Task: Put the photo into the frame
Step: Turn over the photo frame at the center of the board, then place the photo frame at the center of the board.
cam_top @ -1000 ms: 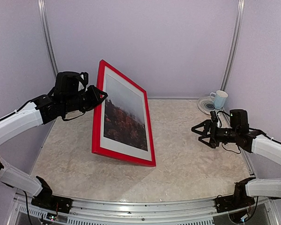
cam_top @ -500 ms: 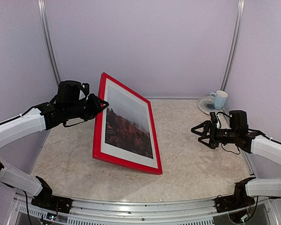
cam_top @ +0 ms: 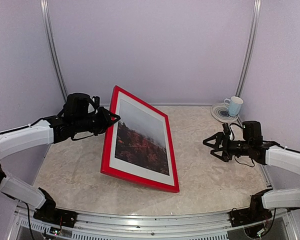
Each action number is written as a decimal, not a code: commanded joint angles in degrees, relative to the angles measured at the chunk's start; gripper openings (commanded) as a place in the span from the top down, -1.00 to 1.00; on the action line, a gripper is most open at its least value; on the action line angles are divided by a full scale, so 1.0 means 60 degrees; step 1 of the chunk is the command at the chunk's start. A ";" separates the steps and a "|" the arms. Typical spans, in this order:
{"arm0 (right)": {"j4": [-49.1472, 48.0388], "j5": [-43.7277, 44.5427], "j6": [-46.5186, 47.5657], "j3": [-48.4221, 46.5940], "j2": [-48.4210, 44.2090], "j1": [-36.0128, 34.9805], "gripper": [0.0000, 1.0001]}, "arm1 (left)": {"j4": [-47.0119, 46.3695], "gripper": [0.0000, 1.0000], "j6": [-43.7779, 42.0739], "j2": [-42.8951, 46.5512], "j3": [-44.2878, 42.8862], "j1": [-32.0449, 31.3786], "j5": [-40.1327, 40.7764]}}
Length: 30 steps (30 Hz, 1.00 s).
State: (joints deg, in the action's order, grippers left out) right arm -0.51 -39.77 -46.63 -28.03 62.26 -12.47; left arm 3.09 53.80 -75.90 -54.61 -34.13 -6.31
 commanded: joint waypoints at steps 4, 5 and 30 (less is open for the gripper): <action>-0.0443 0.0164 0.0149 0.0158 0.0458 -0.0015 -0.98 | -0.1339 1.00 -0.0936 -0.0409 0.0155 0.0120 -0.0166; -0.0506 0.0168 0.0167 0.0184 0.0558 -0.0040 -0.98 | -0.1380 1.00 -0.0941 -0.0459 0.0196 0.0134 -0.0187; -0.1571 0.0453 0.0140 -0.0252 0.2597 -0.1022 -0.98 | -0.2038 0.84 -0.1046 -0.1573 0.0637 0.0210 -0.0471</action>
State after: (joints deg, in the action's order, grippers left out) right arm -7.70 -37.98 -46.13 -27.66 76.14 -17.34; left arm -5.23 56.51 -84.53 -52.21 -32.93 -12.95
